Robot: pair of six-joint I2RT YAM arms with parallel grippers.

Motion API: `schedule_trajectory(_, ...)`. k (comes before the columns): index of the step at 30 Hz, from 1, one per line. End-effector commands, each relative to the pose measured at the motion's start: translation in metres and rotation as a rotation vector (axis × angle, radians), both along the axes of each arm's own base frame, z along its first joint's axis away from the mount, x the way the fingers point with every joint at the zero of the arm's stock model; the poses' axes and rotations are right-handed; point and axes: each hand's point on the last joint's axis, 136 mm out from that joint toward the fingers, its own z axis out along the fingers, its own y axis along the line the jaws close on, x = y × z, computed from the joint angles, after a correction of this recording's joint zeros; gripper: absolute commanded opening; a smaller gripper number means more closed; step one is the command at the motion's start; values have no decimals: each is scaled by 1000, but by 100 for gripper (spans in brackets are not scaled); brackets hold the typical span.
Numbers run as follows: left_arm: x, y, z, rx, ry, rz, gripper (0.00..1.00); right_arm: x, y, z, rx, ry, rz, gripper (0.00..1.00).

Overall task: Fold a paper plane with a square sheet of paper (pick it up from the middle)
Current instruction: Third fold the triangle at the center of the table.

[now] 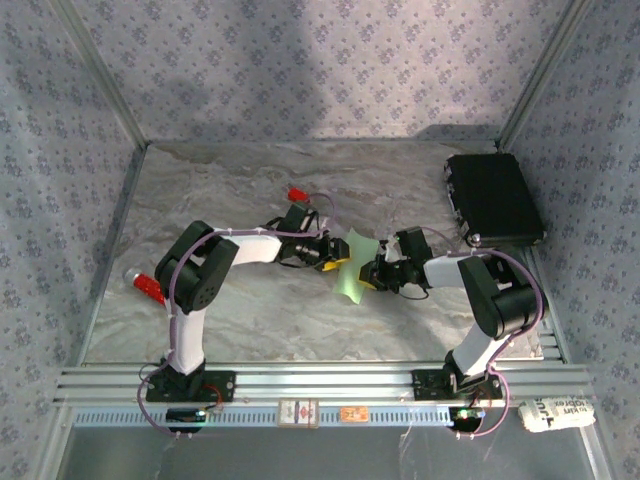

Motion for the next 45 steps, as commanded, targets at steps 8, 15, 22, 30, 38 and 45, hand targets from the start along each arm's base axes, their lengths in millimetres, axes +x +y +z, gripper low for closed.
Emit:
schedule_trajectory(8,19,-7,15,-45,-53,-27,48,-13,-20,-25,-86,53,-24,13)
schedule_trajectory(15,17,-9,9,-44,-29,-47,48,-12,-20,-24,-85,48,-22,13)
schedule_trajectory(22,17,-10,10,-45,-33,-70,47,-14,-21,-26,-84,51,-14,13)
schedule_trajectory(30,15,-13,16,-58,-39,-119,48,-17,-25,-28,-96,65,-10,13)
schedule_trajectory(38,13,-11,4,16,-48,-188,48,-17,-26,-28,-90,54,13,13)
schedule_trajectory(45,14,-11,4,35,-50,-204,47,-19,-29,-27,-98,55,18,13)
